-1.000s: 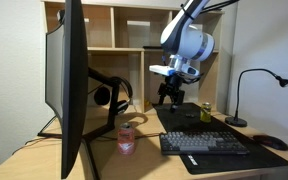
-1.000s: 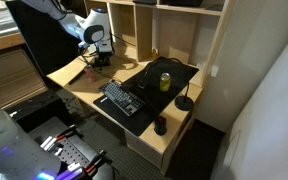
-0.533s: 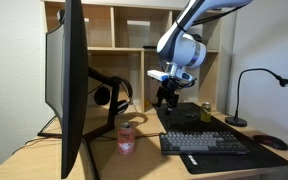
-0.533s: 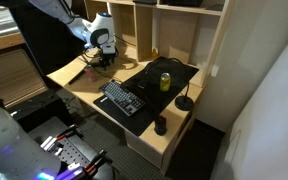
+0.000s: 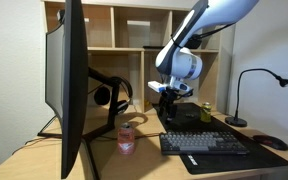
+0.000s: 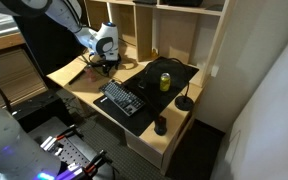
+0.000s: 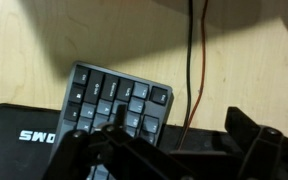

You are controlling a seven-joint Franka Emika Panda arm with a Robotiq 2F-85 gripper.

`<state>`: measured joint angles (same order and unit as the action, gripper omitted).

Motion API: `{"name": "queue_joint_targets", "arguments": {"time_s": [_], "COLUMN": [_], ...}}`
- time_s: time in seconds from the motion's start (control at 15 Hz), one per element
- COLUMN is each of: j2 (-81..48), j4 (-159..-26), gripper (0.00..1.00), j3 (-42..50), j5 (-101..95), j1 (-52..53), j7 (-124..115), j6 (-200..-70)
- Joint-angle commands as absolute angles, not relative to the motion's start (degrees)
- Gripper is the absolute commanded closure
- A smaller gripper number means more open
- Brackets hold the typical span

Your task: Press the escape key on the keyboard

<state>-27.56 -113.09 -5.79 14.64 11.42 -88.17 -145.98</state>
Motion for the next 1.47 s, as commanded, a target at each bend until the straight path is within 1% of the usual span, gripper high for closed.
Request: {"name": "queue_joint_targets", "arguments": {"time_s": [0.0,0.07,0.33,0.67,1.4], "j2": [-32.5,-29.8,-30.5,-33.6,-37.1], "j4": [-109.6,-111.8,-111.4,-109.8,-108.7], "gripper": [0.00,0.00,0.00,0.00,0.00], "j3": [-4.9,-5.2,-5.1,-5.3,-5.4], "j5": [15.4,15.3,15.3,17.3,18.4], "j1": [13.0,12.4,12.6,12.1,12.2], "j7": [-89.4,-88.3,-88.3,-88.5,-87.8], "j6": [-151.1,-148.7,-149.0,-153.6,-158.2]}}
